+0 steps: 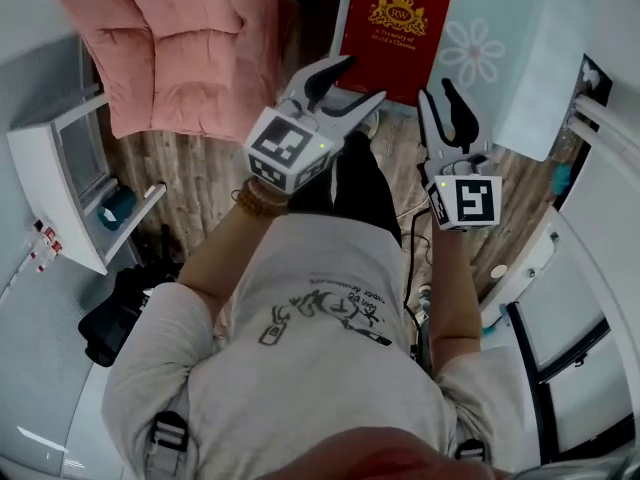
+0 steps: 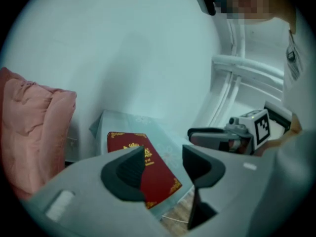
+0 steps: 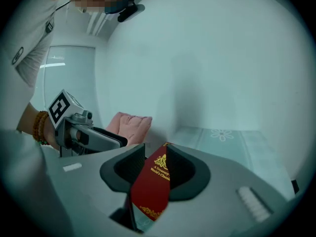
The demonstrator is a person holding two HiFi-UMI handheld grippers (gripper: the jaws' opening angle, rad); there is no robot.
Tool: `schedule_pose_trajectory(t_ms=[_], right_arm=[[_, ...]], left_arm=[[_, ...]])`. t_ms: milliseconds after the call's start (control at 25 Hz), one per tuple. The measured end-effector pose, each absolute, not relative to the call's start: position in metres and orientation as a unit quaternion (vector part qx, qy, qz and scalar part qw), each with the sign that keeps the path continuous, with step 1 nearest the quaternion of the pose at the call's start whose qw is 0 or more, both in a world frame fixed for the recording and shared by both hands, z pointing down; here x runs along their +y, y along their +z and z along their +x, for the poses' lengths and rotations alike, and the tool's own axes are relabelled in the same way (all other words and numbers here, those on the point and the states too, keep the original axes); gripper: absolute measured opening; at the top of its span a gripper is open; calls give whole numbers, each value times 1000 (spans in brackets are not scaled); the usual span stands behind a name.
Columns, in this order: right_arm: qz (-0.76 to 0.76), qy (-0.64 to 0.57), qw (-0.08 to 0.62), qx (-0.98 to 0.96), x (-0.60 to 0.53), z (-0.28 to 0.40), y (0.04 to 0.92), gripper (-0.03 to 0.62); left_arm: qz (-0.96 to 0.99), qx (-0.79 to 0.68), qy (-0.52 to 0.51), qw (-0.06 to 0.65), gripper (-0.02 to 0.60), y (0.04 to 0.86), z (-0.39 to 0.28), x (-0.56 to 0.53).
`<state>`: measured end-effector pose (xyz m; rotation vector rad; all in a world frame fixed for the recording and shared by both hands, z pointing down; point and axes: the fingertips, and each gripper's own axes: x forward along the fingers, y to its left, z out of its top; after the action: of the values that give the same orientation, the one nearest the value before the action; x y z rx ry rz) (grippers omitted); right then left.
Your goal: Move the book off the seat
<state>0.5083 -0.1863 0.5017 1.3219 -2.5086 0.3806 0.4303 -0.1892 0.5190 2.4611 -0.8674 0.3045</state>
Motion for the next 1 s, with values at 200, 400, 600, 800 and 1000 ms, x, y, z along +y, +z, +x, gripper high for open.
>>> schedule_pose_trajectory(t_ms=[200,400,600,800,1000], right_arm=[[443,114,120,-881,-172,498,441,99],[436,96,106,-889,-155,487,377,74],[419,76,87,-901,-134,474,317,59],[412,57,69,-907,-117,463,268,52],[412,42,42,-909,-106,456,228,44]], left_arm=[[918,-299,79,248,141,456,432,-177],[933,-284,53,216,53,391,431,-163],[946,-261,17,192,27,328,436,-141],[954,-243,-3,175,3,282,438,-123],[962,-225,-20,155,2,249,442,-105]])
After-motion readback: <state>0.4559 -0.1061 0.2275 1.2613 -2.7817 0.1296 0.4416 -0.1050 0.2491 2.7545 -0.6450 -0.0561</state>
